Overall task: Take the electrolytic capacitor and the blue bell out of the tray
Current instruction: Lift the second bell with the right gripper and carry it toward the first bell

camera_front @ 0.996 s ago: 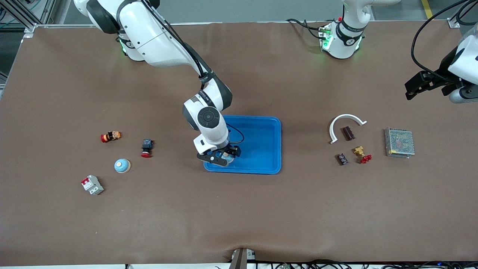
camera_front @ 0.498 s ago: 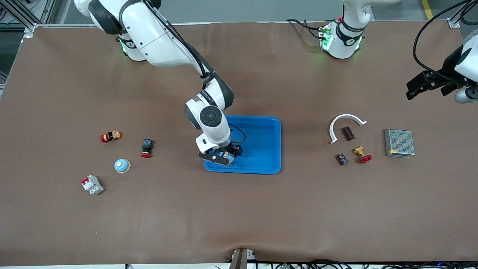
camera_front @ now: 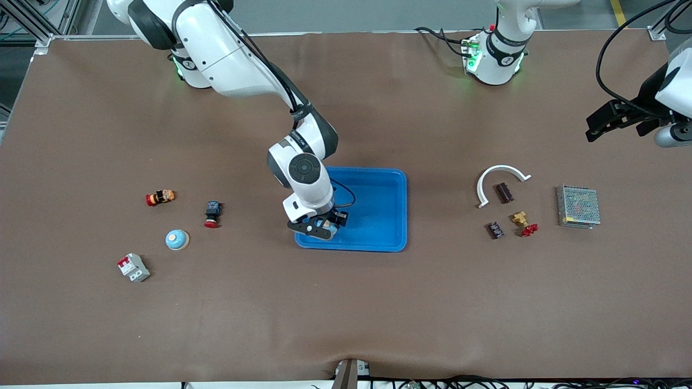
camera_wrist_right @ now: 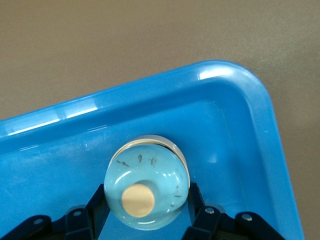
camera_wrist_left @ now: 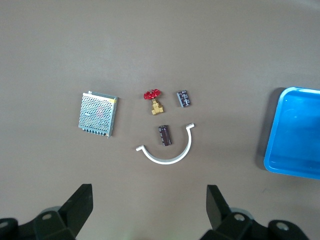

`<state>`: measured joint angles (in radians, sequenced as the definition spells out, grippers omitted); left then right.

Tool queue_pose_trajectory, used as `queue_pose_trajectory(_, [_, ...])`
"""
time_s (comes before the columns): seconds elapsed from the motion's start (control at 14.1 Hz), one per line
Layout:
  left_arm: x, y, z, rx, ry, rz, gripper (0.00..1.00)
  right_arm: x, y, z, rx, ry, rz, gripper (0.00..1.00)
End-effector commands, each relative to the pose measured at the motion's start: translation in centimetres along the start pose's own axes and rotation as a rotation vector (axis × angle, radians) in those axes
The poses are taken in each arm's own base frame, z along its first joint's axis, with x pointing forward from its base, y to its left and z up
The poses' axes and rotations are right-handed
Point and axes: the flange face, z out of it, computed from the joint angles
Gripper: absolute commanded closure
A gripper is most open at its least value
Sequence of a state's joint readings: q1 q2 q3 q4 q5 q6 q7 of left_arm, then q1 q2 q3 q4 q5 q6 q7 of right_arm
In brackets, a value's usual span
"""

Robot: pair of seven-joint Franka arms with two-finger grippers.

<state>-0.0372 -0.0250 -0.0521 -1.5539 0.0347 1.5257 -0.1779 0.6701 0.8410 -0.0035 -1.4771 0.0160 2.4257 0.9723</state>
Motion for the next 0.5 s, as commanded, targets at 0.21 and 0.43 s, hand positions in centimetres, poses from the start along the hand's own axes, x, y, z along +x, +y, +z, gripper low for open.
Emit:
queue_pose_trajectory(0.21, [-0.3,2.7,-0.2,-0.020,-0.015,0.059,0.00,3.1,-0.3,-4.2,-0.027,-0.001,0.032,0.46])
queue_pose_trajectory(0.43, [-0.3,2.3,-0.2,-0.019,-0.015,0.051,0.00,5.1,0.8,-5.8,-0.059,-0.023,0.004,0.46])
